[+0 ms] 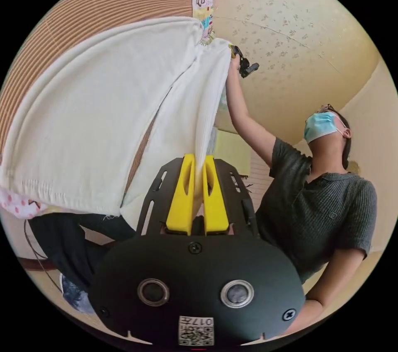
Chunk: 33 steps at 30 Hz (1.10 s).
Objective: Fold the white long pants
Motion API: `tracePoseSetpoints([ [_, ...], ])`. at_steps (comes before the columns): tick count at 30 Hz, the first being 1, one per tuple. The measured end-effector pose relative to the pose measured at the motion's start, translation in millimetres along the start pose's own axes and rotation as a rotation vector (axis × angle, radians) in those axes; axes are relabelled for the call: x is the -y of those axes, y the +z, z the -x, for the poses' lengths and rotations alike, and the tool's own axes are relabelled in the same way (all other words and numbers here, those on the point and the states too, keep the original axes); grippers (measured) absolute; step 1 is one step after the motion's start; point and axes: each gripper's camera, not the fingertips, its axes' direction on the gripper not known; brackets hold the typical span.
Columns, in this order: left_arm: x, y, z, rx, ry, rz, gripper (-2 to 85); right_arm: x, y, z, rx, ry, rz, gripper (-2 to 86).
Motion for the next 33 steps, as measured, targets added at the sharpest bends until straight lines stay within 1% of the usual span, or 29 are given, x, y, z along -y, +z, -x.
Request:
tracePoseSetpoints([
  [1, 12, -16, 2, 0.094, -0.014, 0.004, 3.2, 4, 14, 6, 0.044, -0.006, 0.023, 6.3],
  [2, 22, -27, 6, 0.210, -0.026, 0.013, 3.6, 5, 37, 15, 0.128, -0.009, 0.063, 7.1],
  [3, 26, -32, 8, 0.268, -0.032, 0.019, 3.7, -3, 50, 18, 0.188, 0.005, 0.078, 7.6],
  [4, 34, -37, 14, 0.360, -0.039, 0.038, 4.0, -10, 53, 18, 0.207, 0.018, 0.082, 7.8],
  [5, 40, -37, 19, 0.427, -0.041, 0.068, 4.1, -30, 54, 18, 0.242, 0.021, 0.088, 8.2],
  [7, 49, -32, 23, 0.493, -0.035, 0.120, 4.1, -73, 47, 18, 0.286, -0.040, 0.116, 8.8],
  [9, 56, -25, 21, 0.528, -0.002, 0.170, 4.1, -156, 33, 13, 0.274, -0.122, 0.220, 9.2],
  [10, 59, -22, 17, 0.562, 0.021, 0.200, 4.1, -181, 30, 11, 0.276, -0.141, 0.265, 9.3],
  [12, 64, -17, 9, 0.592, 0.061, 0.246, 4.1, -283, 12, 1, 0.317, -0.159, 0.449, 9.6],
  [13, 66, -14, 3, 0.613, 0.087, 0.276, 4.1, -310, 7, -1, 0.332, -0.145, 0.492, 9.8],
  [15, 68, -8, -6, 0.655, 0.116, 0.327, 4.1, -418, -16, 0, 0.385, -0.055, 0.646, 10.8],
  [16, 69, -4, -11, 0.685, 0.132, 0.368, 4.3, -442, -22, 2, 0.399, -0.017, 0.678, 11.1],
  [17, 68, 1, -18, 0.711, 0.153, 0.407, 4.5, -485, -34, 6, 0.448, 0.084, 0.726, 11.5],
  [18, 67, 4, -22, 0.714, 0.176, 0.427, 4.7, -518, -48, 10, 0.502, 0.198, 0.732, 11.8],
  [19, 63, 10, -30, 0.709, 0.232, 0.472, 5.5, -532, -55, 12, 0.526, 0.244, 0.724, 11.9],
  [21, 57, 21, -33, 0.746, 0.251, 0.550, 6.8, -571, -69, 25, 0.584, 0.376, 0.703, 11.8],
  [23, 52, 31, -34, 0.756, 0.245, 0.640, 6.7, -586, -70, 35, 0.590, 0.420, 0.704, 10.3],
  [24, 51, 31, -35, 0.756, 0.241, 0.648, 6.3, -590, -73, 40, 0.552, 0.438, 0.693, 6.9],
  [25, 53, 28, -41, 0.729, 0.236, 0.662, 4.9, -590, -75, 42, 0.520, 0.447, 0.691, 5.2],
  [27, 60, 17, -53, 0.590, 0.244, 0.685, 4.0, -583, -89, 46, 0.475, 0.451, 0.671, 3.6],
  [29, 70, -4, -69, 0.314, 0.241, 0.685, 3.7, -574, -107, 45, 0.530, 0.483, 0.619, 3.0],
  [31, 76, -20, -71, 0.261, 0.208, 0.673, 3.6, -567, -128, 46, 0.571, 0.504, 0.552, 2.7],
  [33, 77, -30, -67, 0.381, 0.193, 0.663, 3.6, -566, -142, 52, 0.530, 0.466, 0.525, 2.5],
])
